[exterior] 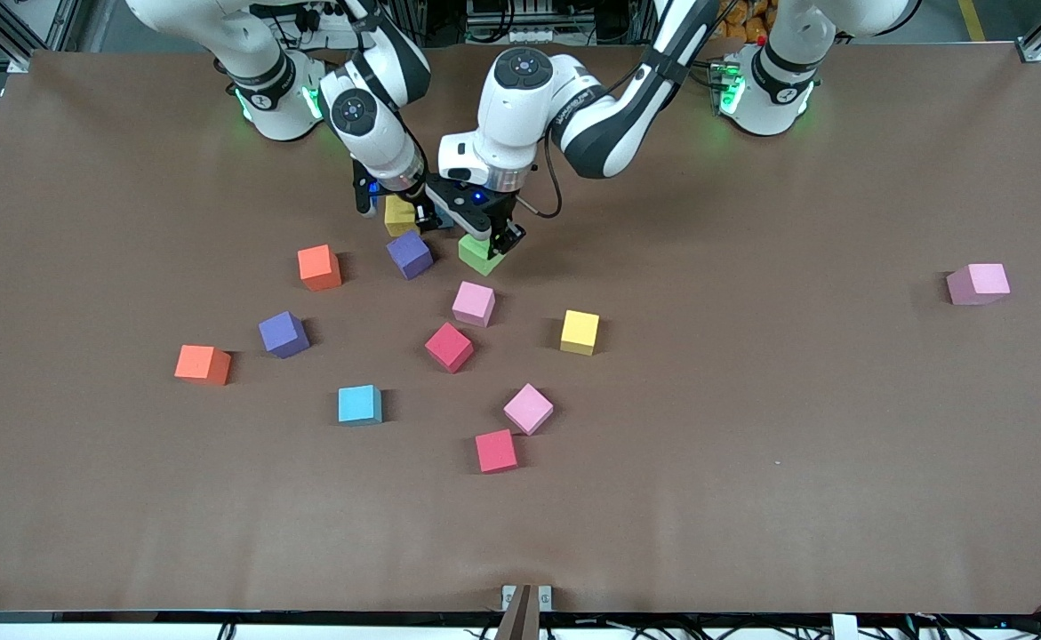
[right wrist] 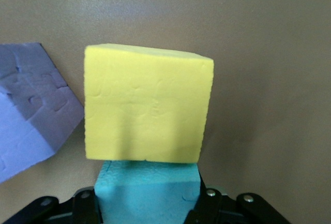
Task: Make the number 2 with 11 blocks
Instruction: 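Lower the cyan block beside yellow and open the right gripper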
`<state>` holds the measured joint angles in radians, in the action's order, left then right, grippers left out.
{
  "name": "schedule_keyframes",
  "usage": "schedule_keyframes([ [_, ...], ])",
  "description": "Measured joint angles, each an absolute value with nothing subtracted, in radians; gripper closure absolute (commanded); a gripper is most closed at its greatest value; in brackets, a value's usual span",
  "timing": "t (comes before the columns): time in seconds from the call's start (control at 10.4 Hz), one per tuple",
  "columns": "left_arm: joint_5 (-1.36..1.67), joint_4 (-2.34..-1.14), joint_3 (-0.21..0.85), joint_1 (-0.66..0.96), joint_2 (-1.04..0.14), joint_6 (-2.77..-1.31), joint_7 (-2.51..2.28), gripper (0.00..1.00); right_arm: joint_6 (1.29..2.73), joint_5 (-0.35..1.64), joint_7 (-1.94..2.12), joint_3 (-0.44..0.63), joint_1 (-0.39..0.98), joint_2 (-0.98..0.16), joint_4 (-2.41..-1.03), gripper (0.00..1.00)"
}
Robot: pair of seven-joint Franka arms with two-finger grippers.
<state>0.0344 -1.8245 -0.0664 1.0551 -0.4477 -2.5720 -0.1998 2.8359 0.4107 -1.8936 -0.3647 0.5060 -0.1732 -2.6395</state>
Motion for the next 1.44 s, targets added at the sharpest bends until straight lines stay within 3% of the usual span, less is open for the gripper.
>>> schedule_keyframes([
  [0.1,0.034,-1.824,-0.066,1.055,-0.448,-2.572,-0.200,0.67,2.837,0.411,-1.891,-0.365,0.506,-0.175,-2.639,0.00],
  [1.44,0.034,-1.819,-0.066,1.055,-0.451,-2.572,-0.200,0.67,2.854,0.411,-1.837,-0.361,0.498,-0.158,-2.628,0.00],
])
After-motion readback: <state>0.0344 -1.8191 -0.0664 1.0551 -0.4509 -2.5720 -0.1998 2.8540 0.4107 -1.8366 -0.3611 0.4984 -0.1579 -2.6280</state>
